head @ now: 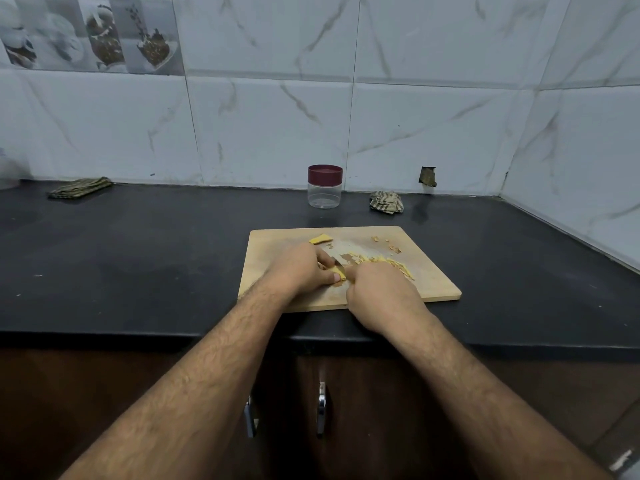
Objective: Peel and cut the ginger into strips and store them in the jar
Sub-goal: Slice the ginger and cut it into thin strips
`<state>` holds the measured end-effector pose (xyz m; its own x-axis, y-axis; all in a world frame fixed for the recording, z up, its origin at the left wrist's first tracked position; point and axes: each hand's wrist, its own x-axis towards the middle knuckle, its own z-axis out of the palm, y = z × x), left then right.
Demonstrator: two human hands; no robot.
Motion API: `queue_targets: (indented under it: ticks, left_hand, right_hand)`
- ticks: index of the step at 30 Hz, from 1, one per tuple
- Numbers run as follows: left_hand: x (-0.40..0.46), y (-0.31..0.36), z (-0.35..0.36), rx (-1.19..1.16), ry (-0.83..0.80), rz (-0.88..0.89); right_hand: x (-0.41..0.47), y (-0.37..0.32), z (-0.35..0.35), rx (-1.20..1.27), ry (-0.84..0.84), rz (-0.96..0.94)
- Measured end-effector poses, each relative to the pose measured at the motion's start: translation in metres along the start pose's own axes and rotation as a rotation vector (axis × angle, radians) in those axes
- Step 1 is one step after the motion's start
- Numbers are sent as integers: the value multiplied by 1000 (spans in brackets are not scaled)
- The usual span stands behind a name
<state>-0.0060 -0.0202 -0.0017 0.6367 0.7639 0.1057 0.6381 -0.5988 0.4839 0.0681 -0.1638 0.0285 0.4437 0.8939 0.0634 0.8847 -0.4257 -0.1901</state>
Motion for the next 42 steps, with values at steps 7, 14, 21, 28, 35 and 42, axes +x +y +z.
queue_targets:
  ticks: [7,14,21,28,35,42]
  left_hand:
    - [-3,-2,2,35,39,1]
    - [-9,-6,7,37,98,-30]
    - [-11,-5,9,40,126,-41]
    - [-10,-6,9,15,130,-45]
    - [-8,-7,9,11,121,-54]
    - [-9,-8,9,-6,121,-58]
  right_hand:
    - [-32,11,5,-9,11,-30]
    - [-41,18,3,18,16,-9]
    - [-34,17,0,70,67,23]
    - [-16,10,-2,113,58,4]
    - [-7,6,0,99,23,8]
    - [-7,3,3,45,6,5]
